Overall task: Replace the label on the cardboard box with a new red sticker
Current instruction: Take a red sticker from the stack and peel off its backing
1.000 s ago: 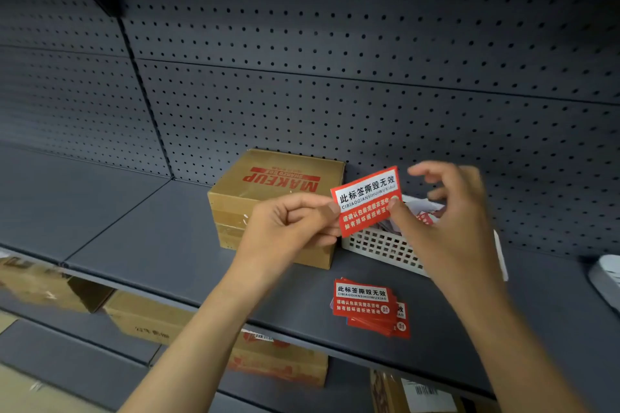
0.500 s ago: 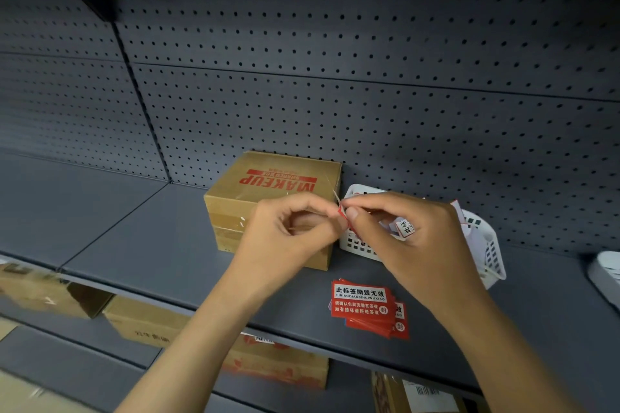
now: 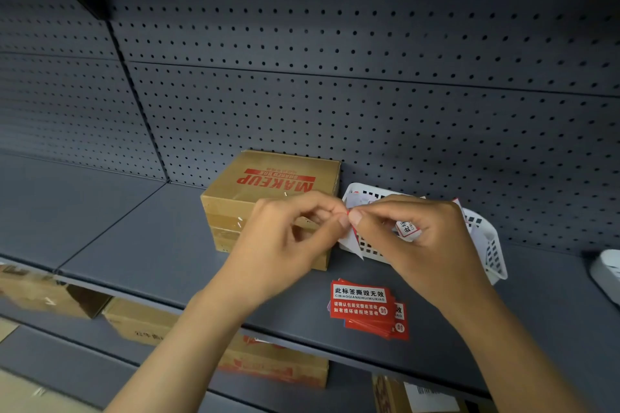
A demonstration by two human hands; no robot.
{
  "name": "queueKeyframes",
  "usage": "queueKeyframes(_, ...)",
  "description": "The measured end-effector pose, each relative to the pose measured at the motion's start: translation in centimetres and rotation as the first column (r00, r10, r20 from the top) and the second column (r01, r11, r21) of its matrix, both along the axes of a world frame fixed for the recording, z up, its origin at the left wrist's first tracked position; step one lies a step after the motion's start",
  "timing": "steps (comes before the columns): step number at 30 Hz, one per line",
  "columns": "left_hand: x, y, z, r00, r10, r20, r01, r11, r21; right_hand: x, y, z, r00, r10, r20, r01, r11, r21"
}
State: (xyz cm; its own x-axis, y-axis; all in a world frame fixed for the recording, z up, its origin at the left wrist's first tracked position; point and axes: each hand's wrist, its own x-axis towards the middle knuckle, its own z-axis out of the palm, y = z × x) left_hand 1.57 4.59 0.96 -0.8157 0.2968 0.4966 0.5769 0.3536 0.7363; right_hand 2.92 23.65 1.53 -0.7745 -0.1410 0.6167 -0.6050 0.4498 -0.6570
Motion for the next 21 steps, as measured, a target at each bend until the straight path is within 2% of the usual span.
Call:
queueKeyframes(3,0.0,0.2,0.4,0.976,0.045,-0.215,-0.089,0.975,-0.203,-0.4,0.4,-0.1,0.999,-0.009,0.05,0.009,1.0,0.005)
queueKeyframes(7,0.0,0.4,0.7,0.939,0.045,-0.341,-0.168,0.925,-0.341,-0.7,0.9,-0.4,0.995,-0.012,0.097,0.013,1.0,-0.007)
queueKeyframes(17,-0.3,1.4,0.6,0.987,0.054,-0.149,-0.092,0.961,-0.262,-0.9,0.9,-0.9,0.994,-0.086,0.071,0.088,0.996,-0.025)
queueKeyframes(21,-0.7,1.4,0.3,0.99,0.077,-0.115,-0.105,0.959,-0.263,-1.0,1.2,-1.0,0.989,-0.06,0.137,0.065,0.997,-0.032)
